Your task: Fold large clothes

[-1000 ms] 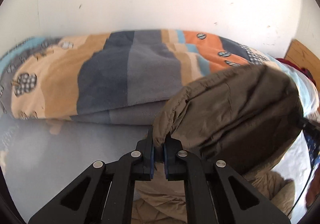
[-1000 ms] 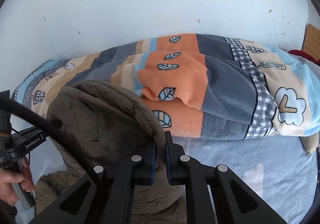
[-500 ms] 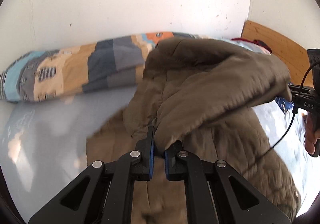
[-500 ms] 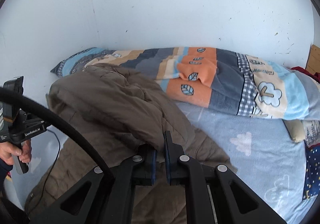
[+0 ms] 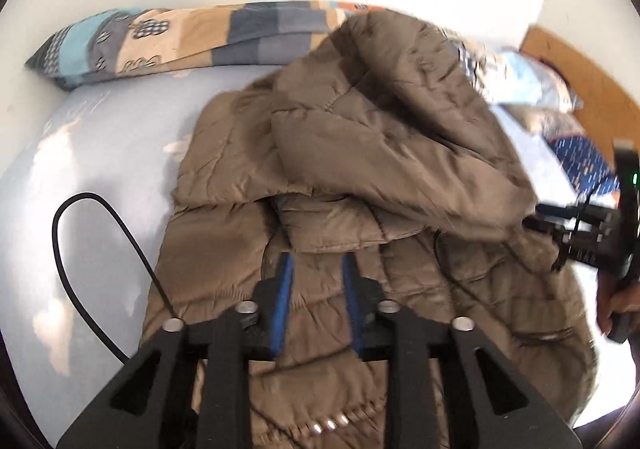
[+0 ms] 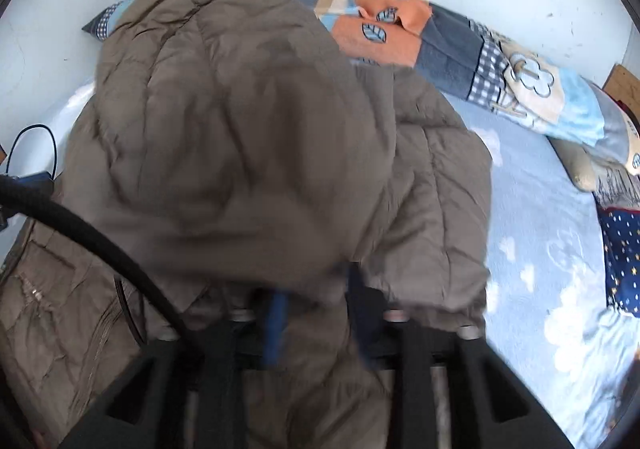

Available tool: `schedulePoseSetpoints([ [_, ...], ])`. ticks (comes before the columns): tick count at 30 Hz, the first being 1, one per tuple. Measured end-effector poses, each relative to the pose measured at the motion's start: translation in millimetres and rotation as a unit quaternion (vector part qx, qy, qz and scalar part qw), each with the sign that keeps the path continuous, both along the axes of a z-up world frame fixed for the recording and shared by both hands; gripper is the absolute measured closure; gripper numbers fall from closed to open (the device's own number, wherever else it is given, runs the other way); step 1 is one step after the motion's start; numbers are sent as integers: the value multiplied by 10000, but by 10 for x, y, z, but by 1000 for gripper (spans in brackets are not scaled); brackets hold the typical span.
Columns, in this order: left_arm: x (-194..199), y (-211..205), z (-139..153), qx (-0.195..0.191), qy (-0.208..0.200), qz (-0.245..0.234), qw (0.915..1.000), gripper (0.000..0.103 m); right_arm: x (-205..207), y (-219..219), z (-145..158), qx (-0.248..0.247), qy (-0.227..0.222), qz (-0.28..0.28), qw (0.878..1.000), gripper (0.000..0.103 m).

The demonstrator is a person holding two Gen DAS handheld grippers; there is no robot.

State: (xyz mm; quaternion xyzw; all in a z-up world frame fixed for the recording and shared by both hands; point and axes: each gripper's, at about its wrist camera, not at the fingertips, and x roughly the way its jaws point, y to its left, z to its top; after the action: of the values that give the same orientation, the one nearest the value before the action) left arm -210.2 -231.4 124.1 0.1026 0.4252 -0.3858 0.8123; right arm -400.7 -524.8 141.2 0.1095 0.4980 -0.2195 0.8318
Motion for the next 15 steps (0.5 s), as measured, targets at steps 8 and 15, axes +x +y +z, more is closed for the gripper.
schedulePoseSetpoints([
  [8, -12, 351, 189, -373, -230, 242, 9987, 70, -704, 403, 764, 227, -758, -174, 9967, 56],
  [15, 228, 577, 465, -610, -575, 589, 9947, 62, -843, 730, 1394, 446, -2048, -355, 9771, 50],
])
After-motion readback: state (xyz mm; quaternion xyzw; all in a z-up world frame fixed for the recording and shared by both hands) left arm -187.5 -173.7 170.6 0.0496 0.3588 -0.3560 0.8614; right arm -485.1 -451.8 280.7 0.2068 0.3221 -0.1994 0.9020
